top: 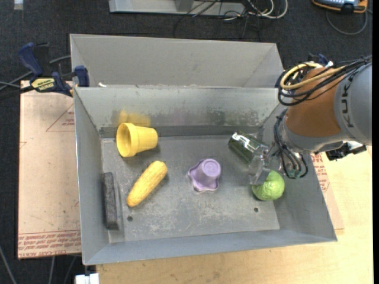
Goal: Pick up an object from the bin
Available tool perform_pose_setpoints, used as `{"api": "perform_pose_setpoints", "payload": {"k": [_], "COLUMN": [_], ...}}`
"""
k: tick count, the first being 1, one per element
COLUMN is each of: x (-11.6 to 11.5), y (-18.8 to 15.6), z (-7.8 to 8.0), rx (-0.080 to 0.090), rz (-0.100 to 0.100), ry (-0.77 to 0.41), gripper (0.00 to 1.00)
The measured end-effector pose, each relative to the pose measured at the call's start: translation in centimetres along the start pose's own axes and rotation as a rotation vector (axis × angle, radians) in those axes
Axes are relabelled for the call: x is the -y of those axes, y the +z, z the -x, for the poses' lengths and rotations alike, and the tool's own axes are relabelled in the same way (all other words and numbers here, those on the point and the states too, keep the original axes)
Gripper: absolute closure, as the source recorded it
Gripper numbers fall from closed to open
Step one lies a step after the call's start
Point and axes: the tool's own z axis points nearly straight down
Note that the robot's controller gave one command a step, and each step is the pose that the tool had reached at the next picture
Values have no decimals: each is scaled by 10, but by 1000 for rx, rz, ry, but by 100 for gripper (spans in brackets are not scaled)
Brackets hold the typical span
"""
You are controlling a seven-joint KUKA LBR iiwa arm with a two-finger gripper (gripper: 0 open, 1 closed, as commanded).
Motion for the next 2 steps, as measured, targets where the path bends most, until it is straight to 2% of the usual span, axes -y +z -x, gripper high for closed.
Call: {"api": "perform_pose_setpoints", "payload": {"k": [1, 2], "x": [0, 0], "y": [0, -8], "z": [0, 30], "rx": [0, -2], "rz": [0, 0], "ry": [0, -61], "gripper": [100, 100]}}
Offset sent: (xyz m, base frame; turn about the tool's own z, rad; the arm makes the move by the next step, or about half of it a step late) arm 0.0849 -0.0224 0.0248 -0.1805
